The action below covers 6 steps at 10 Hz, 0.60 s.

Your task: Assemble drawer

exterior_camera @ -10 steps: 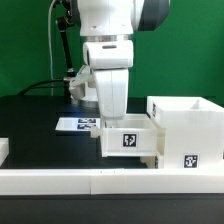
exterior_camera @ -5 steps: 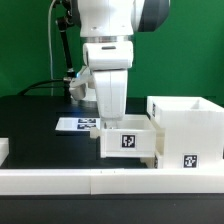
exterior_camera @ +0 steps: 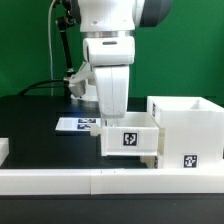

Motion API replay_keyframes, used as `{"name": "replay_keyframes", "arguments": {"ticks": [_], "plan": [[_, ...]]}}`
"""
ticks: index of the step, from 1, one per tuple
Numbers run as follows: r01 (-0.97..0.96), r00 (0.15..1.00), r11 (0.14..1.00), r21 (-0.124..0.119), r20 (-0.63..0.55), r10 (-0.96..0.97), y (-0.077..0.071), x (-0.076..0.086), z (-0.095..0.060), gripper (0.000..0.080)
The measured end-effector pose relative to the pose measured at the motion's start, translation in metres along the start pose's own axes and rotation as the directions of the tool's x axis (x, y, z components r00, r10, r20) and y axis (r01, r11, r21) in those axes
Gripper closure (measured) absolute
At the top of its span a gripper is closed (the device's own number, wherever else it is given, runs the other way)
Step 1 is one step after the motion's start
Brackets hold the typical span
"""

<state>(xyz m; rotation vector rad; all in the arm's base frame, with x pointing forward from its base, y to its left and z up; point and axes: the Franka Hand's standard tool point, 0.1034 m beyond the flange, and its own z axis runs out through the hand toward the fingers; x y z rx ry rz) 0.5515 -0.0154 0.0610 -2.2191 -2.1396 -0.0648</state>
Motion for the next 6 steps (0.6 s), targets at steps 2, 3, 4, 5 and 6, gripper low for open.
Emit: {"name": "replay_keyframes", "arguments": {"ticks": [2, 3, 4, 5, 6], "plan": [[0.001, 1.000, 1.000, -0.002, 0.000, -0.001, 0.0005, 0.0004, -0.0003, 0.0757], [0.001, 1.000, 1.000, -0.001, 0.000, -0.001, -0.0005, 0.0012, 0.0002, 0.0757], [0.003, 1.000, 1.000, 0.005, -0.001, -0.003, -0.0034, 0.0023, 0.0021, 0.0757], [0.004, 1.000, 1.000, 0.009, -0.001, -0.004, -0.0056, 0.0026, 0.0035, 0.0757], [0.006, 1.000, 1.000, 0.012, -0.001, -0.006, -0.0072, 0.0035, 0.0048, 0.0757]]}}
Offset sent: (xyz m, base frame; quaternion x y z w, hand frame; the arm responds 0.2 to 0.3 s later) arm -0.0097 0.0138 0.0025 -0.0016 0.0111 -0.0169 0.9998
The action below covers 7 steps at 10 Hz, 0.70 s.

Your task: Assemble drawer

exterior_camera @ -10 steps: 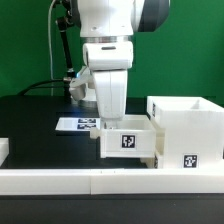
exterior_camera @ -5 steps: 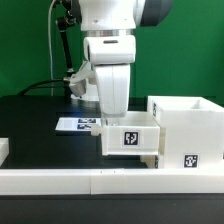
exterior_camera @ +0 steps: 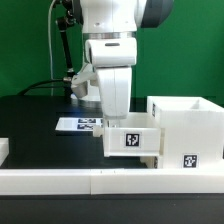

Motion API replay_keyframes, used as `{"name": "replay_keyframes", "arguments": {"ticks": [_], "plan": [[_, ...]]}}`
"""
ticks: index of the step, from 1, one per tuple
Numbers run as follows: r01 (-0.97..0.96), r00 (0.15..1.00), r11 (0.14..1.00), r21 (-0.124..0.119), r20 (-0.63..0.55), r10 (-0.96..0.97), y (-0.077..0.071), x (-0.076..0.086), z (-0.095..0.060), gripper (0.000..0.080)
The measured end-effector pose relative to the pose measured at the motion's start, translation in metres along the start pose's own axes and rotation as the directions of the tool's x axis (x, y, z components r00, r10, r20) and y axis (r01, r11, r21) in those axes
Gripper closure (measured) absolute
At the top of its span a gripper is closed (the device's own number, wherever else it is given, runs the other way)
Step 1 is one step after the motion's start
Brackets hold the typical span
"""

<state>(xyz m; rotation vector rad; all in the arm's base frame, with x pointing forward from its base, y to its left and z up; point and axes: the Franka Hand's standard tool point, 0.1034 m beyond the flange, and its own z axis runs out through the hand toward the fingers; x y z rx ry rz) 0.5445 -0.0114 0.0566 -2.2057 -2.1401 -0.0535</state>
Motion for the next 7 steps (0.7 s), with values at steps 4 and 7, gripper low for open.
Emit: {"name": "replay_keyframes", "arguments": {"ticks": [4, 7], "plan": [[0.007, 1.000, 1.000, -0.006, -0.003, -0.007, -0.001, 0.005, 0.001, 0.0757], [0.016, 1.000, 1.000, -0.008, -0.006, -0.016, 0.000, 0.012, 0.001, 0.0757]]}}
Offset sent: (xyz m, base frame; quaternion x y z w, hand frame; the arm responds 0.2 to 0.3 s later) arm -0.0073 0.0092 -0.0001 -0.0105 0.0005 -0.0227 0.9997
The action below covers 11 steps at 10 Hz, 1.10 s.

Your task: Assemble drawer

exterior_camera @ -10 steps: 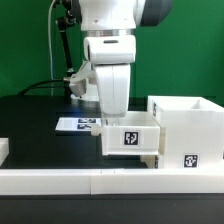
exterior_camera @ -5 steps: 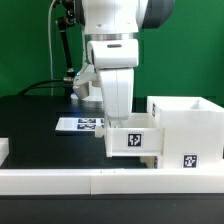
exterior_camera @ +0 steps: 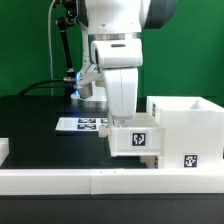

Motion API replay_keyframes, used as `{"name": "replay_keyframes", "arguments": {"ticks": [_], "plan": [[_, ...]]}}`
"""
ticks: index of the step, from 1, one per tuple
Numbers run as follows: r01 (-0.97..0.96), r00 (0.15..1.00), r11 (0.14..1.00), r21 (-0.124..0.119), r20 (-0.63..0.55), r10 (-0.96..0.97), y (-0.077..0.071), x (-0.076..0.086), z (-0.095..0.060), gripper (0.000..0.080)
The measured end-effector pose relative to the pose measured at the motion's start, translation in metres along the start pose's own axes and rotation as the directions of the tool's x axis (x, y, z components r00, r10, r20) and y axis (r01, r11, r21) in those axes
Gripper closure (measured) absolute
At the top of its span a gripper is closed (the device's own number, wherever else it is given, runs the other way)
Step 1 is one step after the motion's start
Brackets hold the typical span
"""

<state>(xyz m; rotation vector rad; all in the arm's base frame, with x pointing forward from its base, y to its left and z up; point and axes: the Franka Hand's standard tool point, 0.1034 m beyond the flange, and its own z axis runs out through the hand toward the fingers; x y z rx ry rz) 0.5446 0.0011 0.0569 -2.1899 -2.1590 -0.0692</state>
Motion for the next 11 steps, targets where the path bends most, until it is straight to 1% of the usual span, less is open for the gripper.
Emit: {"name": "replay_keyframes", "arguments": {"ticks": [6, 10, 11], "plan": [[0.010, 1.000, 1.000, 0.000, -0.001, -0.010, 0.001, 0.013, 0.001, 0.0757], [0.008, 1.000, 1.000, 0.001, -0.001, -0.008, 0.001, 0.013, 0.001, 0.0757], [0.008, 1.000, 1.000, 0.001, -0.001, -0.008, 0.000, 0.012, 0.001, 0.0697]]}}
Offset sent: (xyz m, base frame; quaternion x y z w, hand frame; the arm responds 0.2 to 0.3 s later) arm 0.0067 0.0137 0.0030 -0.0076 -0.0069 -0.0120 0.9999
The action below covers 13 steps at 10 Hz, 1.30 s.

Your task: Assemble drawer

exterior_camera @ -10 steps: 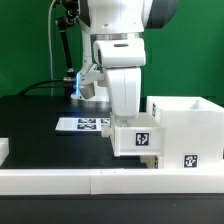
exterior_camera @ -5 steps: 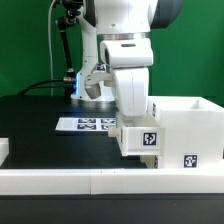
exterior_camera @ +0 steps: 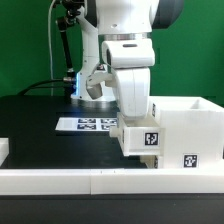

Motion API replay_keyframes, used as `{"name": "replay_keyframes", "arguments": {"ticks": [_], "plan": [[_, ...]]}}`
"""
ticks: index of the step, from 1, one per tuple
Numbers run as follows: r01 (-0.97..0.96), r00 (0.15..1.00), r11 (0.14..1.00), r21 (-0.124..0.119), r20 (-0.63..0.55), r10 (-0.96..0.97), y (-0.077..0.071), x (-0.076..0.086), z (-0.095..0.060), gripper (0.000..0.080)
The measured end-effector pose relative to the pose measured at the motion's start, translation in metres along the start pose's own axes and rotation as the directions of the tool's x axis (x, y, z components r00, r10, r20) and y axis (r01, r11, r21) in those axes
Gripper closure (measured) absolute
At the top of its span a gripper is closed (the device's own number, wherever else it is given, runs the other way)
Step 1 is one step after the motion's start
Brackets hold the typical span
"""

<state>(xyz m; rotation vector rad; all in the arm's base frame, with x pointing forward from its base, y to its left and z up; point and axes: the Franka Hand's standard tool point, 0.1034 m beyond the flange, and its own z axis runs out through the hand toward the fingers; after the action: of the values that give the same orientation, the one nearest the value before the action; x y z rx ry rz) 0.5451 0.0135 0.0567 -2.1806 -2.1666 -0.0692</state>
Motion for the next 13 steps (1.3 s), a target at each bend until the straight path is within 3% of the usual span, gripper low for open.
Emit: {"name": "replay_keyframes", "arguments": {"ticks": [1, 2, 3, 4, 5, 6, 8, 11, 13], "plan": [[0.000, 1.000, 1.000, 0.000, 0.000, 0.000, 0.000, 0.000, 0.000, 0.0533], [-0.001, 1.000, 1.000, -0.007, 0.000, 0.001, 0.000, 0.000, -0.001, 0.0533], [-0.004, 1.000, 1.000, -0.008, 0.000, 0.004, 0.000, -0.001, -0.002, 0.0350], [-0.005, 1.000, 1.000, -0.012, 0.000, 0.005, 0.002, 0.001, -0.003, 0.0221], [-0.005, 1.000, 1.000, -0.014, 0.001, 0.005, 0.003, 0.001, -0.006, 0.0221], [-0.007, 1.000, 1.000, -0.018, 0.004, 0.007, 0.005, 0.001, -0.012, 0.0164], [-0.010, 1.000, 1.000, 0.005, 0.014, 0.010, 0.014, 0.000, -0.027, 0.0152], [-0.017, 1.000, 1.000, 0.015, 0.025, 0.017, 0.030, -0.014, -0.051, 0.0151], [-0.004, 1.000, 1.000, 0.018, 0.023, 0.004, 0.039, -0.026, -0.053, 0.0151]]}}
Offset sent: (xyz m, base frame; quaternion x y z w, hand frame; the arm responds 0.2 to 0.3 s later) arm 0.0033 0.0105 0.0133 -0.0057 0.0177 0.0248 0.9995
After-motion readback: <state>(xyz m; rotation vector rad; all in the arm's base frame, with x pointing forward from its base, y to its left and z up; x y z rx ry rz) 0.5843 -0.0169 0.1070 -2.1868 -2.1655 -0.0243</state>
